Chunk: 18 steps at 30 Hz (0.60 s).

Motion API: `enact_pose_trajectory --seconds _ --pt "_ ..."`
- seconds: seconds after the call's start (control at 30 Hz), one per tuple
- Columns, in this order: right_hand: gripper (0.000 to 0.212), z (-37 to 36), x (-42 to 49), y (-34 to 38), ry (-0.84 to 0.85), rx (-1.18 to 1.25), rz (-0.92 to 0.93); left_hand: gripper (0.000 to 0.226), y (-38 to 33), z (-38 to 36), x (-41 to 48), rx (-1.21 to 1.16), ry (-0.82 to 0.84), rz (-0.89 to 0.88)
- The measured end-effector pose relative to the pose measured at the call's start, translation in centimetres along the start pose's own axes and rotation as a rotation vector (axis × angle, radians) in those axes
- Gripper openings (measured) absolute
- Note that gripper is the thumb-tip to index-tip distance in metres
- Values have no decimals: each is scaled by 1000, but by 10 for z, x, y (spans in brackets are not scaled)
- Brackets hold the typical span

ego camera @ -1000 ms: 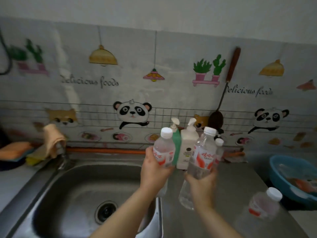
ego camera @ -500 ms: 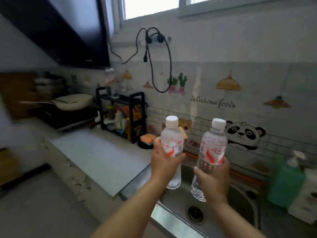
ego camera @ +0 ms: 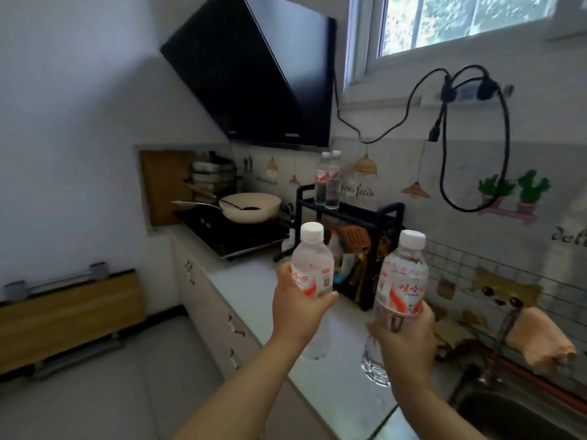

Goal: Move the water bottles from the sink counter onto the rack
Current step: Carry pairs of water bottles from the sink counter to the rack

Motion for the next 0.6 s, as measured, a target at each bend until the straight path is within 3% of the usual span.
enact_pose_trajectory --seconds 0.27,0.6 --pt "79 -99 42 27 4 28 23 68 72 32 98 -15 9 -20" --pt "82 -184 170 63 -96 58 135 63 145 -30 237 -143 48 -41"
Point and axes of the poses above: each hand's wrist, its own x-axis towards the middle knuckle, its own z-axis out of the back of the hand, y = z × x, the point moved 5 cm from there along x, towards the middle knuckle, and after that the axes turned 15 degrees about -z, right-handed, at the moved point
